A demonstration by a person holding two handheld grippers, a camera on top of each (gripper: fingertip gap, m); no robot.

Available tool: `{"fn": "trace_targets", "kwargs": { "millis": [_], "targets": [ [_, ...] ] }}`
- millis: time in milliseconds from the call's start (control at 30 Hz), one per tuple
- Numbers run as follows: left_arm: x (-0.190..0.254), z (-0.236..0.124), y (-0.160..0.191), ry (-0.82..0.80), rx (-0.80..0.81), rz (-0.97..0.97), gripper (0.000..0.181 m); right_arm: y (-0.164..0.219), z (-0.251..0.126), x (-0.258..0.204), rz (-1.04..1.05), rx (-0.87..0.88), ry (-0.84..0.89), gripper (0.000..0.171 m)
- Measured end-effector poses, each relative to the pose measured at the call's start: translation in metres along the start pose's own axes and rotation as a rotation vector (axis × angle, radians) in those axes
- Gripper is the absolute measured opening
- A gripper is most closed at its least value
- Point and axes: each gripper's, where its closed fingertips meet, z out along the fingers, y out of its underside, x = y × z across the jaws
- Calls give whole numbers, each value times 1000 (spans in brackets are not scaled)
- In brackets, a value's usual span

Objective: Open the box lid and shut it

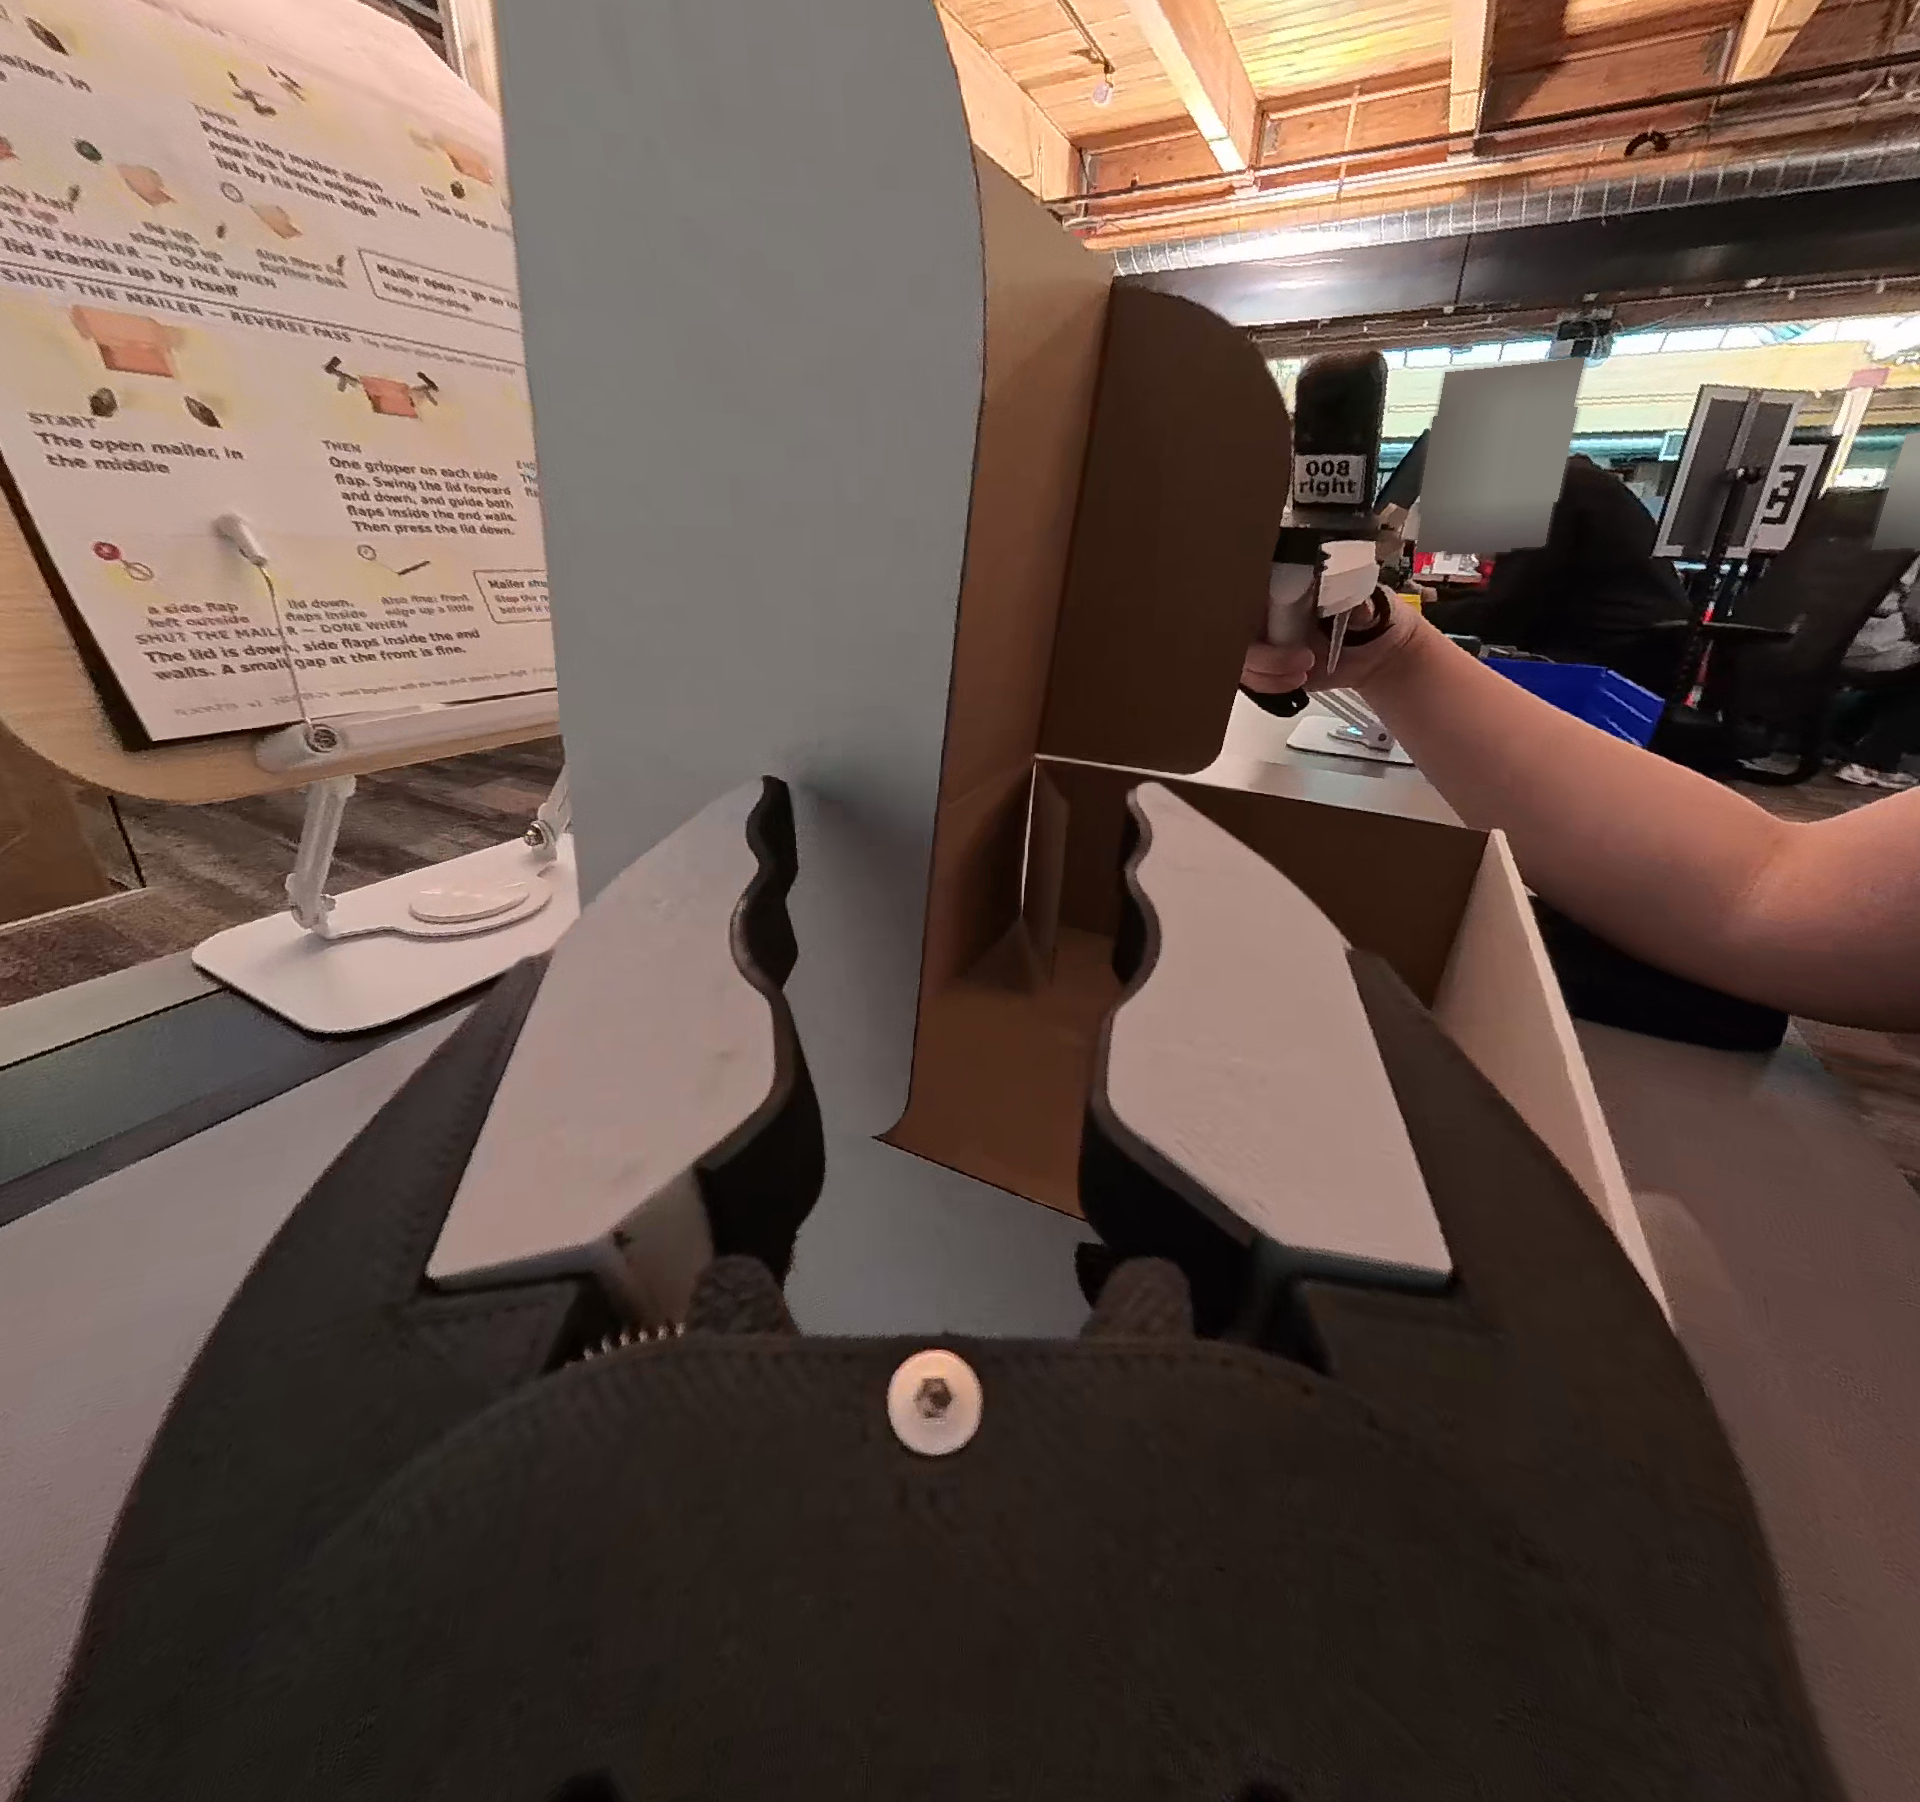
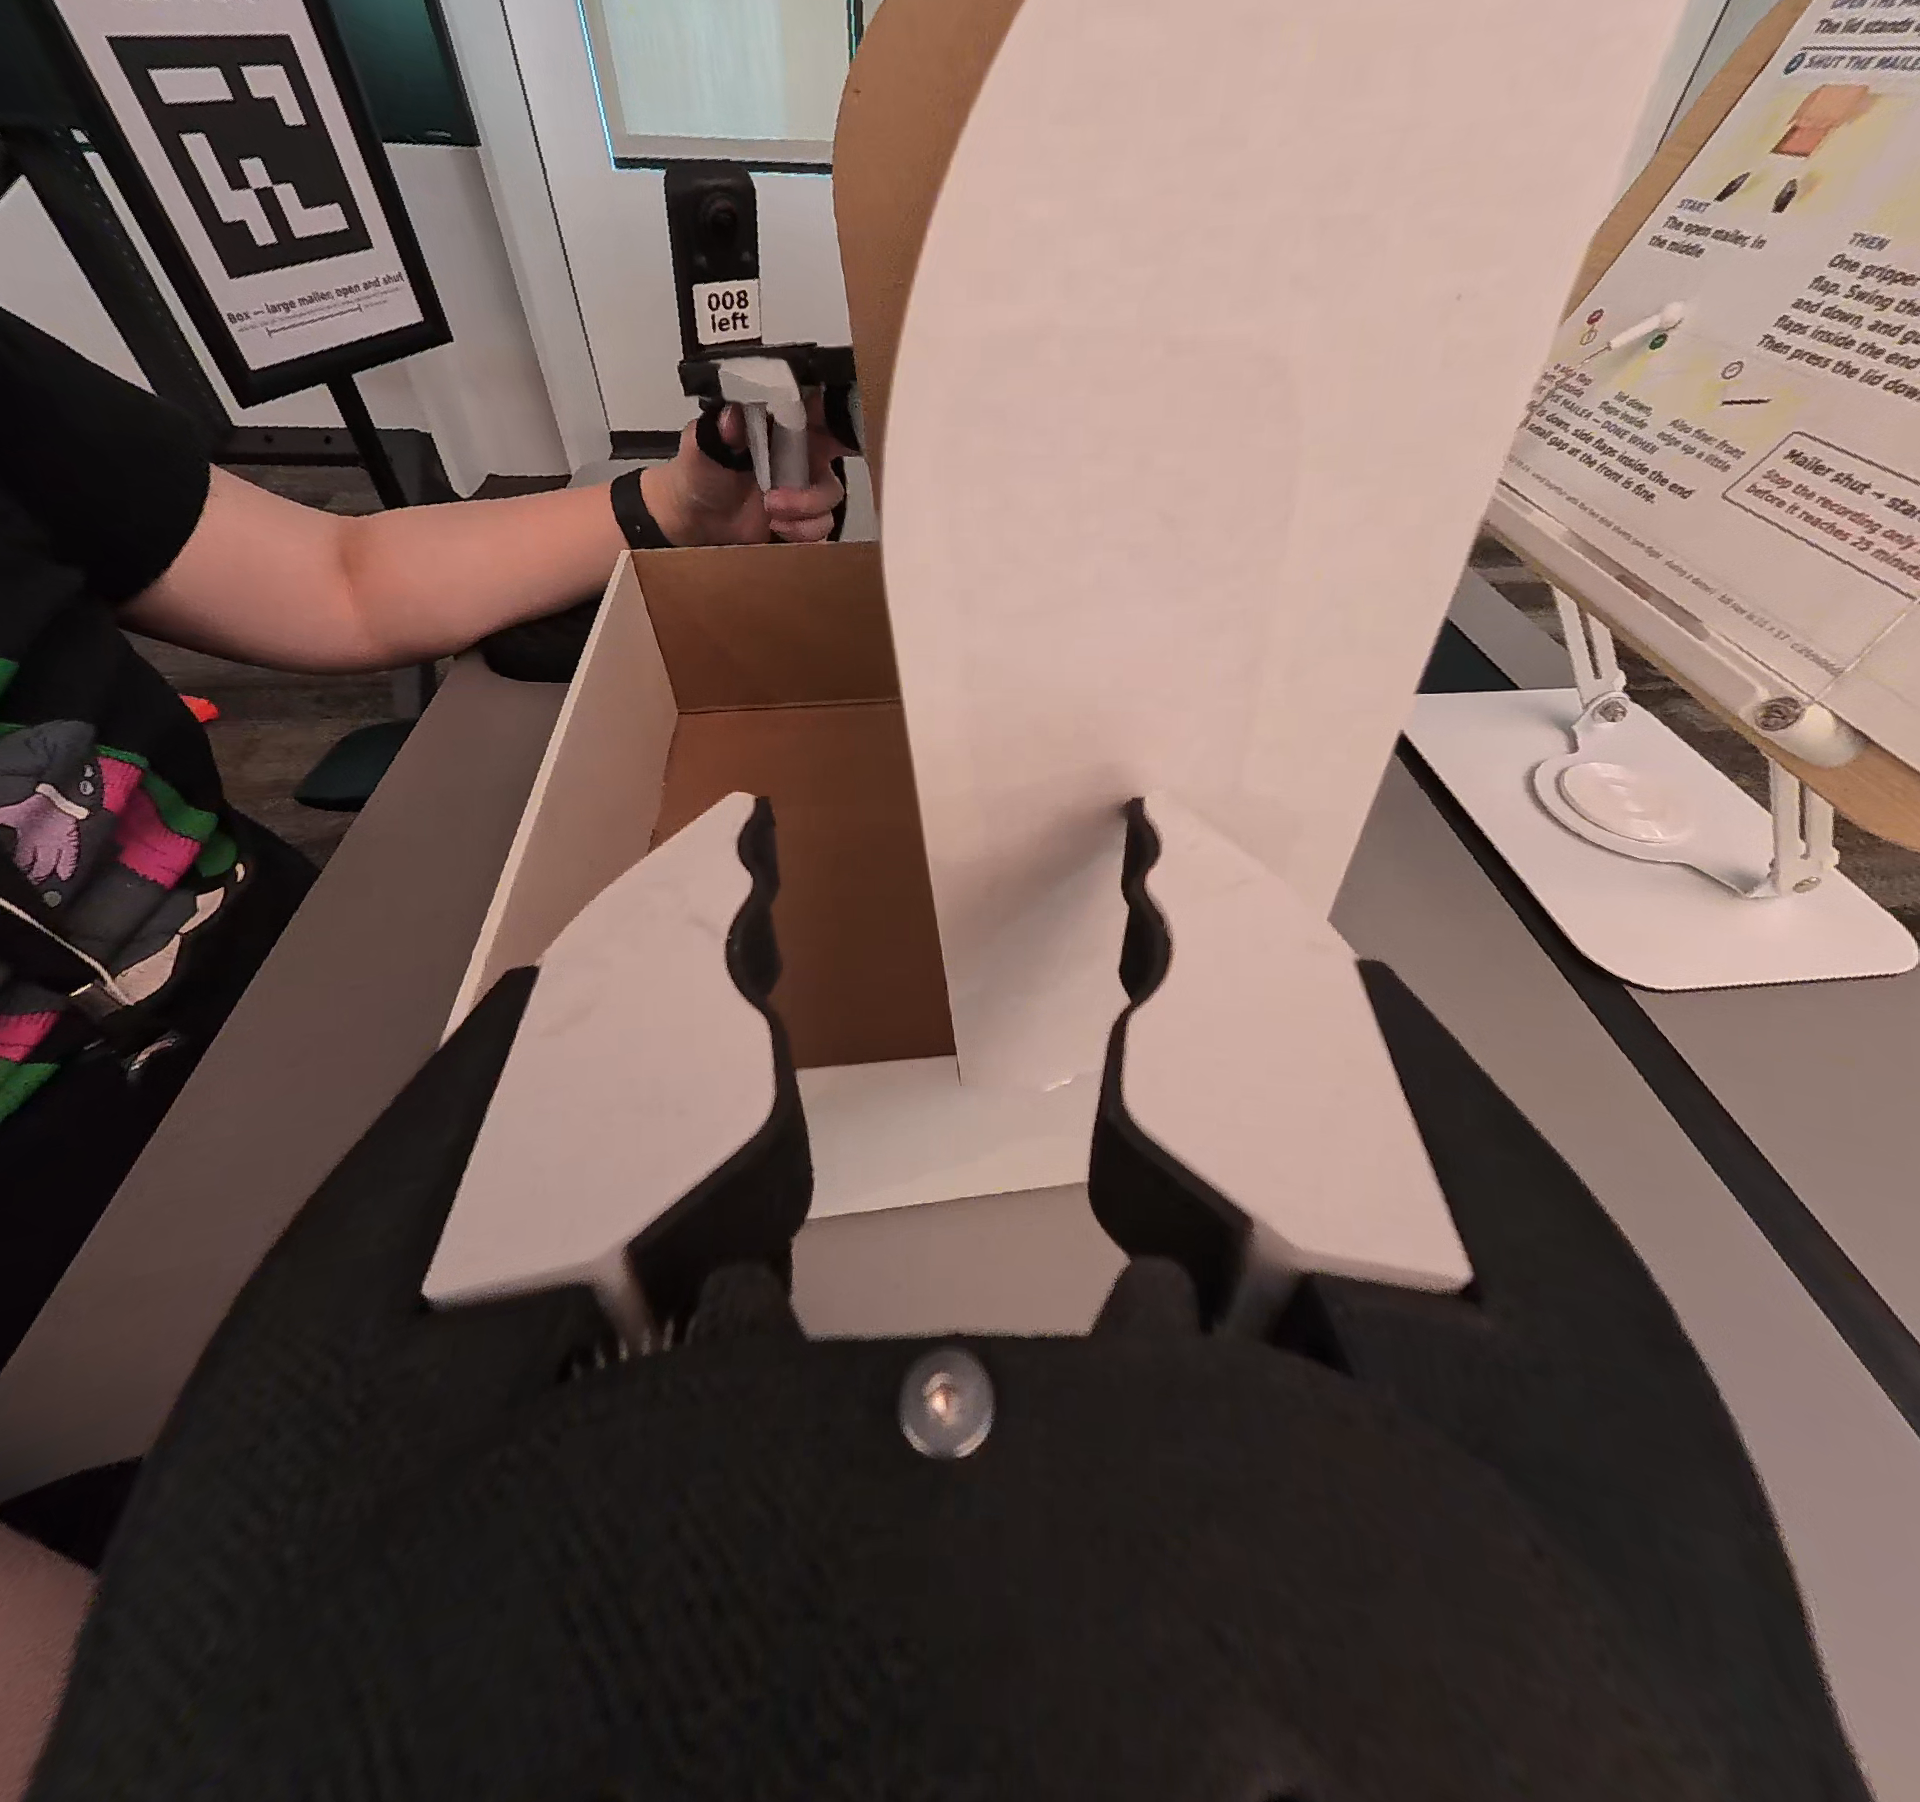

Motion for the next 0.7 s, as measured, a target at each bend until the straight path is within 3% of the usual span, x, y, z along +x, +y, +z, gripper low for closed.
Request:
{"fn": "trace_targets", "kwargs": {
  "millis": [267,467,600,700],
  "targets": [
    [-10,-10,-11,-34,44,-9,58,5,-17,9,19,21,47,65],
    [-19,-21,-23,-63,106,-30,58,-2,-54,25,49,165,151,65],
    [-28,-27,-27,-98,110,-16,59,-27,-94,51,34,353,354,65],
    [-46,-39,-42,-167,126,27,60,-61,-144,64,-46,550,620,62]
  ]
}}
